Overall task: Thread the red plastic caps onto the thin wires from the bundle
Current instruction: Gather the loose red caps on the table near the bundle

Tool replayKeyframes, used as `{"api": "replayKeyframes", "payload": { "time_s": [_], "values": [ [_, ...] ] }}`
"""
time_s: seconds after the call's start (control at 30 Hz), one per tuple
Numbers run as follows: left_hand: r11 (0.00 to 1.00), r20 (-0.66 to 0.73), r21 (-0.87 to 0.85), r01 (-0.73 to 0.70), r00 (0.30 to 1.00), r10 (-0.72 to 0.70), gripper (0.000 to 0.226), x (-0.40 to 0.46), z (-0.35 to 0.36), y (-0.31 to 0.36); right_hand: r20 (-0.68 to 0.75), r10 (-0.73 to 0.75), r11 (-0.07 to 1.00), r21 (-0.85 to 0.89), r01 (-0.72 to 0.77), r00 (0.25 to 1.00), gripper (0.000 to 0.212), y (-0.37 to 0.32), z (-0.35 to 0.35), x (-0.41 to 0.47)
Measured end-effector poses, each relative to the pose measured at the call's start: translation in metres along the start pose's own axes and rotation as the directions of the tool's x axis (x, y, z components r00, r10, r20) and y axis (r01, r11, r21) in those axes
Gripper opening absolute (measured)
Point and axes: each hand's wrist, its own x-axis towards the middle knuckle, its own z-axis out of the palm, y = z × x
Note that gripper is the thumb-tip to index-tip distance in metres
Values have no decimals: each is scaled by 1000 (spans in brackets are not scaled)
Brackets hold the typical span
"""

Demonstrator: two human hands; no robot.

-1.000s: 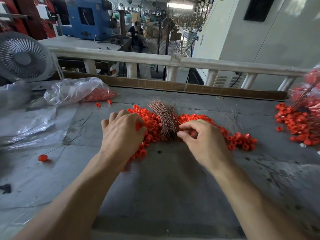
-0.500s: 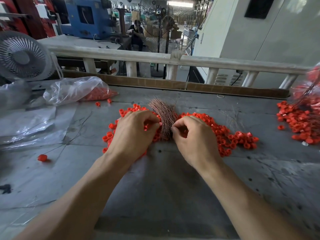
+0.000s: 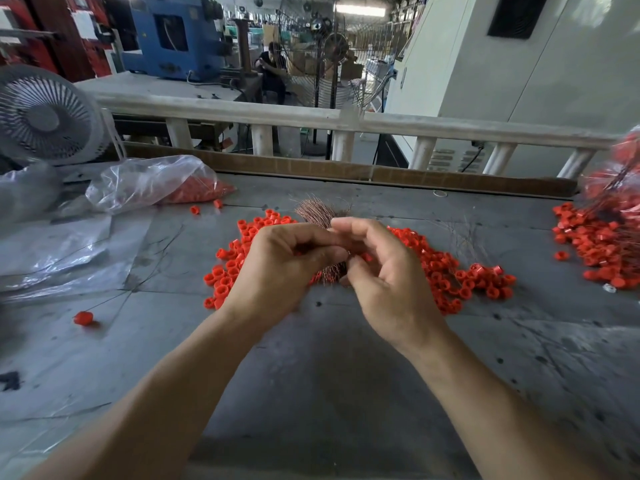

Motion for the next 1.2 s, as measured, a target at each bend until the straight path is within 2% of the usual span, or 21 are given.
{"api": "replayKeyframes", "payload": {
  "time_s": [0.13, 0.2, 0.3, 0.5, 0.77, 0.83, 1.03, 1.2],
  "values": [
    [970, -23, -232, 65, 997, -73, 10, 1, 0, -3, -18, 34, 999, 42, -33, 999, 34, 3, -1, 1],
    [962, -58, -260, 86, 993, -105, 9, 3, 0, -4, -13, 36, 998, 42, -36, 999, 25, 4, -1, 0],
    [957, -35, -275, 94, 994, -108, 13, 3, 0, -6, -34, 33, 999, 38, -32, 999, 15, 4, 0, -2],
    [967, 3, -237, 95, 995, -97, 7, 4, -7, -5, -80, 65, 996, 61, -60, 995, 5, 3, -4, -3],
    [999, -16, -44, 1, 1000, -2, 11, 4, -10, -4, -59, 72, 996, 49, -69, 996, 6, 3, -5, -5],
    [993, -56, -118, 24, 998, -31, 5, 4, -9, -5, -34, 78, 995, 58, -76, 996, 5, 3, -4, -5],
    [915, -65, -382, 129, 984, -166, 16, 3, -5, -10, 3, 75, 993, 88, -75, 997, 6, 2, -1, -3],
    [887, -91, -447, 113, 981, -171, 11, 6, -10, -8, -28, 53, 998, 29, -52, 998, 8, 0, -7, -2]
  ]
}}
